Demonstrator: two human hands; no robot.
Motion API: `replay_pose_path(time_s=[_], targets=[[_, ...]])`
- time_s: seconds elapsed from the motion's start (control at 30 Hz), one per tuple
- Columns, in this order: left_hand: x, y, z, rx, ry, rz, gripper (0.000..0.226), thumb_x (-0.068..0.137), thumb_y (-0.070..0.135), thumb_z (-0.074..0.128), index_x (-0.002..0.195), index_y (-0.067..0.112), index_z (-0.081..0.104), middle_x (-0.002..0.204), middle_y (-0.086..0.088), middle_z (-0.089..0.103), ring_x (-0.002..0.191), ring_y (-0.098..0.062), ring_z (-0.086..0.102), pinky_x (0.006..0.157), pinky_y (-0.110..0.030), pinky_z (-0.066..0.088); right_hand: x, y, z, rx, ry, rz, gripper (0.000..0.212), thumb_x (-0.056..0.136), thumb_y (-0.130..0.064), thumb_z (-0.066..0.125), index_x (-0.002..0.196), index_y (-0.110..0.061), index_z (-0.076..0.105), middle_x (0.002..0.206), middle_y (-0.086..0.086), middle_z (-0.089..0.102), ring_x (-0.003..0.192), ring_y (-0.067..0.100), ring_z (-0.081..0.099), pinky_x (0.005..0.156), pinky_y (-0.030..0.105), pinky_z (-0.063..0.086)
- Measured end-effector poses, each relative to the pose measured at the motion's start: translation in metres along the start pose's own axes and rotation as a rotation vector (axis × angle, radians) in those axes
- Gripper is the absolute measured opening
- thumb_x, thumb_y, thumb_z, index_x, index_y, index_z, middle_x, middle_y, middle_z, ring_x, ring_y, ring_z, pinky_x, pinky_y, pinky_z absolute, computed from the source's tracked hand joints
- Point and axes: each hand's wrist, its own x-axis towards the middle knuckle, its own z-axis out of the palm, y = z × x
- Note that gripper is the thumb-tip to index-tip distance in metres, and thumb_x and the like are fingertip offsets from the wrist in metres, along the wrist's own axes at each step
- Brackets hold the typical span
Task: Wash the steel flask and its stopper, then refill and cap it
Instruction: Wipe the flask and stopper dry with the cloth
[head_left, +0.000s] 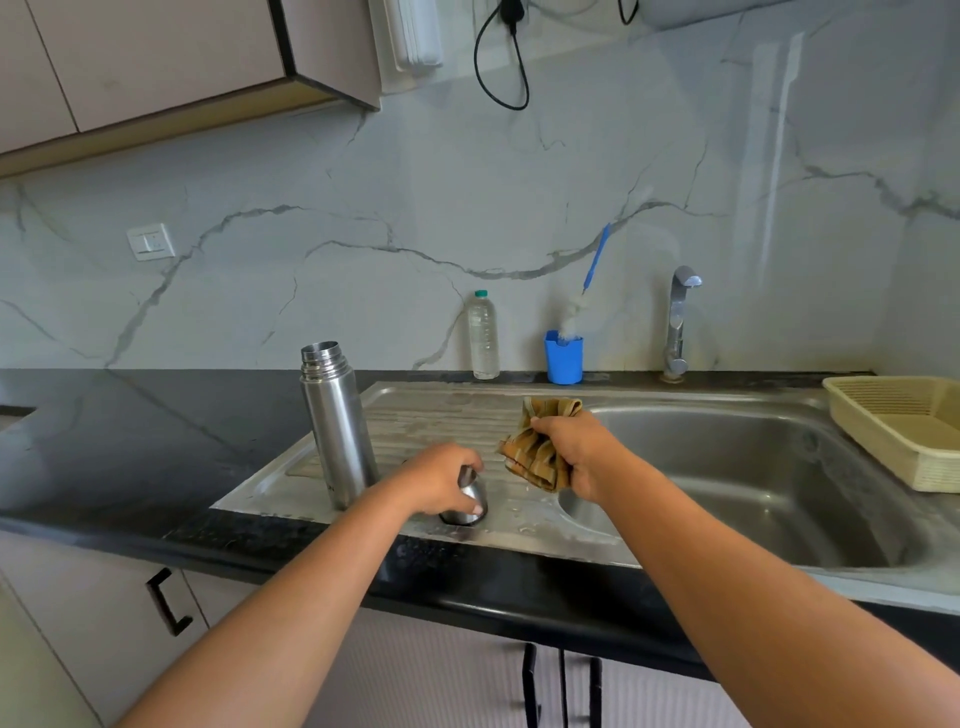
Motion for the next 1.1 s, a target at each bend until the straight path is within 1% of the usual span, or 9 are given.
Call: replay_pose_path(time_s=[0.2, 0.33, 0.47, 0.63, 0.73, 0.83, 0.93, 1.0, 1.1], targets=[[0.014, 0.031, -0.004, -0.289, 0.229, 0.032, 0.053, 0.09, 0.037, 0.079, 0.139, 0.028, 0.059, 0.135, 0.006, 0.06, 0.118, -0.013, 0.058, 0.095, -0.029, 0.049, 0.003, -0.011, -0.048, 0.055, 0.039, -0.012, 0.016, 0.103, -0.012, 0.06, 0.118, -0.015, 0.064, 0.1, 0.015, 0.078, 0.087, 0.028, 0.078, 0.077, 0.045, 0.064], [0.031, 0.086, 0.004, -1.005, 0.257, 0.033, 0.048, 0.098, 0.033, 0.071, 0.143, 0.03, 0.055, 0.122, 0.001, 0.063, 0.107, -0.017, 0.069, 0.09, -0.037, 0.061, 0.006, -0.019, -0.092, 0.053, 0.097, -0.057, 0.014, 0.103, -0.012, 0.058, 0.115, -0.017, 0.066, 0.098, 0.014, 0.077, 0.087, 0.027, 0.076, 0.067, 0.039, 0.062], [0.066, 0.152, 0.022, -1.512, 0.16, 0.037, 0.027, 0.103, 0.024, 0.063, 0.131, 0.024, 0.061, 0.126, -0.011, 0.065, 0.104, -0.026, 0.07, 0.086, -0.044, 0.063, 0.02, -0.021, -0.141, 0.097, 0.118, -0.12, 0.021, 0.104, -0.011, 0.057, 0.12, -0.015, 0.069, 0.101, 0.014, 0.078, 0.094, 0.03, 0.077, 0.085, 0.049, 0.062], [0.113, 0.215, 0.054, -1.492, 0.093, 0.058, 0.022, 0.102, 0.028, 0.066, 0.117, 0.013, 0.059, 0.115, -0.014, 0.066, 0.102, -0.025, 0.071, 0.092, -0.044, 0.062, 0.034, -0.02, -0.187, 0.085, 0.096, -0.265, 0.036, 0.108, -0.013, 0.044, 0.118, -0.028, 0.075, 0.113, 0.02, 0.074, 0.099, 0.039, 0.068, 0.092, 0.058, 0.054], [0.136, 0.233, 0.067, -1.142, 0.157, 0.091, 0.021, 0.106, 0.035, 0.058, 0.114, 0.017, 0.066, 0.126, -0.007, 0.063, 0.113, -0.017, 0.064, 0.096, -0.031, 0.053, 0.036, -0.019, -0.21, -0.012, 0.108, -0.343, 0.038, 0.109, -0.017, 0.042, 0.119, -0.031, 0.075, 0.097, 0.018, 0.076, 0.078, 0.034, 0.062, 0.067, 0.042, 0.05], [0.152, 0.244, 0.072, -0.925, 0.287, 0.102, 0.019, 0.109, 0.031, 0.051, 0.099, 0.024, 0.066, 0.111, -0.001, 0.064, 0.103, -0.014, 0.06, 0.08, -0.023, 0.044, 0.036, -0.02, -0.214, -0.183, 0.075, -0.403, 0.031, 0.105, -0.024, 0.046, 0.118, -0.028, 0.074, 0.085, 0.008, 0.076, 0.066, 0.031, 0.063, 0.055, 0.038, 0.045], [0.159, 0.246, 0.073, -1.128, 0.257, 0.071, 0.024, 0.111, 0.027, 0.045, 0.109, 0.032, 0.068, 0.107, 0.007, 0.073, 0.099, -0.004, 0.066, 0.077, -0.019, 0.046, 0.044, -0.015, -0.206, -0.346, 0.006, -0.402, 0.05, 0.093, -0.053, 0.047, 0.14, -0.041, 0.057, 0.117, -0.001, 0.072, 0.091, 0.021, 0.071, 0.071, 0.035, 0.053], [0.159, 0.243, 0.074, -1.154, 0.189, 0.077, 0.027, 0.112, 0.03, 0.043, 0.112, 0.034, 0.07, 0.104, 0.006, 0.077, 0.102, -0.004, 0.067, 0.089, -0.025, 0.045, 0.046, -0.013, -0.206, -0.417, 0.003, -0.431, 0.058, 0.098, -0.065, 0.041, 0.153, -0.046, 0.041, 0.15, -0.018, 0.049, 0.131, 0.007, 0.052, 0.107, 0.031, 0.044], [0.161, 0.239, 0.078, -1.236, 0.1, 0.155, 0.029, 0.111, 0.029, 0.047, 0.109, 0.022, 0.075, 0.101, -0.005, 0.079, 0.109, -0.019, 0.069, 0.11, -0.038, 0.041, 0.047, -0.017, -0.215, -0.349, 0.078, -0.414, 0.046, 0.105, -0.06, 0.034, 0.142, -0.044, 0.055, 0.145, -0.014, 0.058, 0.135, 0.007, 0.051, 0.117, 0.037, 0.037]])
